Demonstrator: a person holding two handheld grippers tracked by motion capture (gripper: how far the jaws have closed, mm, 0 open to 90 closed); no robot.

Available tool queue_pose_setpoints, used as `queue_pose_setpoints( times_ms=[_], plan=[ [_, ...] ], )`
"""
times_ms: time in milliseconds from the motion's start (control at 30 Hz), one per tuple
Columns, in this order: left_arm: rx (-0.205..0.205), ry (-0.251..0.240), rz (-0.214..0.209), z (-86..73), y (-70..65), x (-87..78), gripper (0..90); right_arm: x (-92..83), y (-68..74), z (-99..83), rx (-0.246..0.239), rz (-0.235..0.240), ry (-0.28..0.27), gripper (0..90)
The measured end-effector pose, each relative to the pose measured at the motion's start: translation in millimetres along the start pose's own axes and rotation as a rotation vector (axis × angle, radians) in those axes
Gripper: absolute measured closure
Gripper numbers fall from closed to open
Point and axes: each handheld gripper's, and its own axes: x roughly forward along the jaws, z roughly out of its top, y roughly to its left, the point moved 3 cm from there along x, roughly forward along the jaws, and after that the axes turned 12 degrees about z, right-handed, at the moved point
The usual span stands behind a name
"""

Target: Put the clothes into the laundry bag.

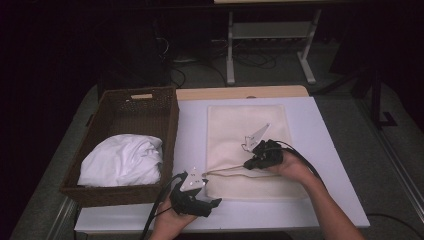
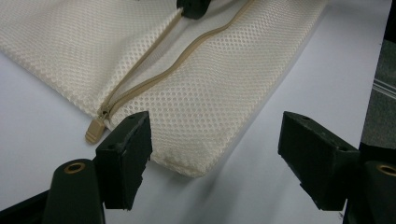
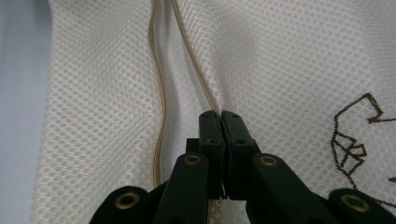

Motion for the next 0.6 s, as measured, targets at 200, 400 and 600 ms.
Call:
queue_pose_setpoints(
  times_ms=[200,400,600],
  plan=[
    [0.013,-0.001,-0.015,5.0,-3.5,0.8,25.4,-5.6,2.9,1.3,0.014,0.025,-0.054,88.1],
    [0.014,0.006,-0.059,19.3,-5.3,-3.7,24.7,-14.3,5.4,4.2,0.014,0.033,-0.082,88.1],
    [-0.048,0.001,-0.174,38.6,0.8,-13.4,24.9,-24.3,7.5,3.6,0.015,0.033,-0.108,88.2]
  ],
)
